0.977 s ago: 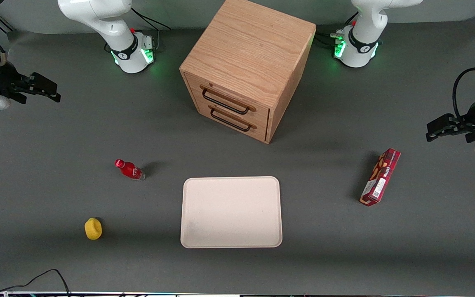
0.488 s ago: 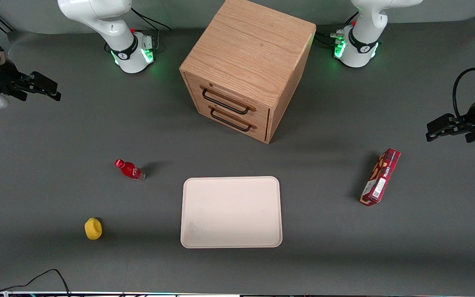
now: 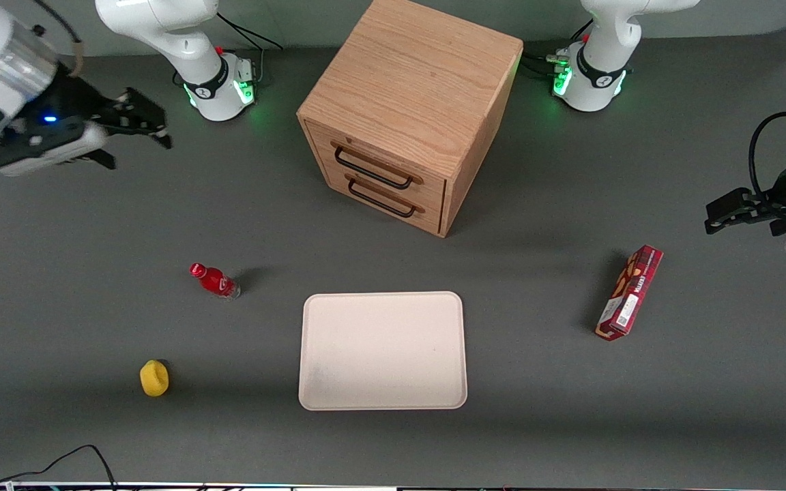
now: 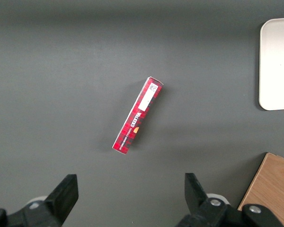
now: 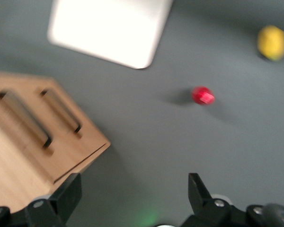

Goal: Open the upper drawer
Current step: 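Move the right gripper to the upper drawer's black handle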

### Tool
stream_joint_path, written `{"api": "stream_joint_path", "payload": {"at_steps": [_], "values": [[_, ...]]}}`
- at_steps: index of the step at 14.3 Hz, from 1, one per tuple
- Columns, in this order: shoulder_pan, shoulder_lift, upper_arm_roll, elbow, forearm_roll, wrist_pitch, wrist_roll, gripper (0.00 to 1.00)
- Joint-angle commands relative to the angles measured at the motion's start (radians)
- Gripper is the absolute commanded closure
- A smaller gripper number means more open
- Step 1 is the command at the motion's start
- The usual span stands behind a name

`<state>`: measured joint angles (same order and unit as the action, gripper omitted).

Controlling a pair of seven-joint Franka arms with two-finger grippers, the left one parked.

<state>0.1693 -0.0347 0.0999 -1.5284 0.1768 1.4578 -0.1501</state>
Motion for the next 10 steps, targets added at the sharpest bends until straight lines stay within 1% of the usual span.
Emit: {"api": "stream_joint_path", "payload": {"at_steps": [1,2,3,4,5,6,10], "values": [[-0.004,0.091,0.032,0.048,0.056,-0.004,-0.29,0.0],[-0.005,0.11,0.04,0.04,0.064,-0.004,-0.301,0.0],[-0.004,0.14,0.053,0.04,0.104,0.003,-0.312,0.0],[-0.002,0.172,0.093,0.046,0.109,0.027,-0.341,0.0],[-0.004,0.191,0.151,0.045,0.093,0.079,-0.402,0.0],[-0.004,0.205,0.19,0.04,0.083,0.099,-0.433,0.0],[-0.004,0.341,0.282,0.043,0.104,0.104,-0.453,0.0]]}}
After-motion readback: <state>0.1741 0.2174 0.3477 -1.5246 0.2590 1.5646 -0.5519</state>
